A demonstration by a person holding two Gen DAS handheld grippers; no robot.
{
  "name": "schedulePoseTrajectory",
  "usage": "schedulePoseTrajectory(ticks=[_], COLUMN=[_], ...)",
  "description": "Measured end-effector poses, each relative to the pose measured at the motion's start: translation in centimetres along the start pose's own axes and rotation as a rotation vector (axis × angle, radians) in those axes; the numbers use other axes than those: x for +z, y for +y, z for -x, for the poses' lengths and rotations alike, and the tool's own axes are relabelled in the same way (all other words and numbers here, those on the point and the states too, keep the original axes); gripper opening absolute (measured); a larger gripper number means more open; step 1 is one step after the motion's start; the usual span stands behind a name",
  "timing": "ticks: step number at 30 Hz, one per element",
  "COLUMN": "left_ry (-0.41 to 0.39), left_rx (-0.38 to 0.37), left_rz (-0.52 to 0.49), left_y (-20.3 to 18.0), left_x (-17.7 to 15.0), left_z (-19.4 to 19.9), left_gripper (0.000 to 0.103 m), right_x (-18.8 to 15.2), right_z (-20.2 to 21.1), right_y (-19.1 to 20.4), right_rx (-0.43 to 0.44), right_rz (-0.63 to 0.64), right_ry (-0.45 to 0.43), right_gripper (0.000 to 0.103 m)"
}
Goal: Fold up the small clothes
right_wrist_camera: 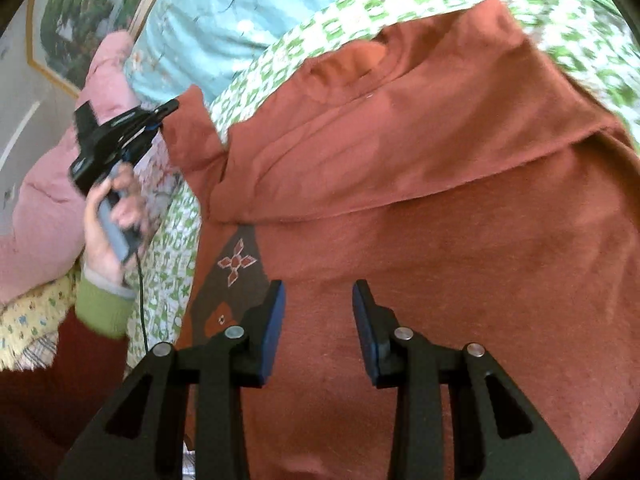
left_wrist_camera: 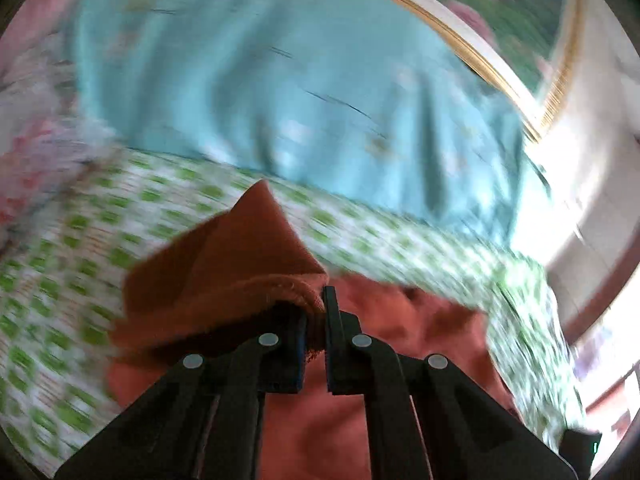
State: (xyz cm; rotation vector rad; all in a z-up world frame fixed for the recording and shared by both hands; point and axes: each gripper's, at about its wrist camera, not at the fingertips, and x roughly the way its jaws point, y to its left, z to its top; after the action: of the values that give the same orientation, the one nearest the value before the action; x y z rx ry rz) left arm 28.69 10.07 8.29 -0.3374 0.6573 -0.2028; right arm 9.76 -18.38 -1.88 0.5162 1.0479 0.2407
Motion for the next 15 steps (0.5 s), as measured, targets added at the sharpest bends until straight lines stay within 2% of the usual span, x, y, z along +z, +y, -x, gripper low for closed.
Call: schedulePoseTrajectory(ticks=[3,8,12,15], left_ry=[0.063,0.167,0.273,0.353], left_rx=[-0.025,-0.054,-0.026,-0.004], left_rz=[-0.118,-0.227,-0.293,-0.297], left_y=[-6.1,-12.1,-13.9,-13.9], left_x=[-3.2,-8.5,-12.5,-14.6], left_z=[-2.0,-5.5,-8.8,-10.5], left_gripper=[0.005,0.005,0.009,0.021], right_x=[0.0,0.0,0.2,0.4], right_z=[1.8,4.7,6.0,6.4], right_y=[-1.8,-4.4,-5.7,-6.0], right_rx=[-0.022,-0.078,-0.112,-0.126], right_rz=[-0.054,-0.114,-0.144,-0.151], right_ry=[-0.046,-0.116,-0.148,-0.161], right_gripper=[0.036,0.036,0.036,0.036])
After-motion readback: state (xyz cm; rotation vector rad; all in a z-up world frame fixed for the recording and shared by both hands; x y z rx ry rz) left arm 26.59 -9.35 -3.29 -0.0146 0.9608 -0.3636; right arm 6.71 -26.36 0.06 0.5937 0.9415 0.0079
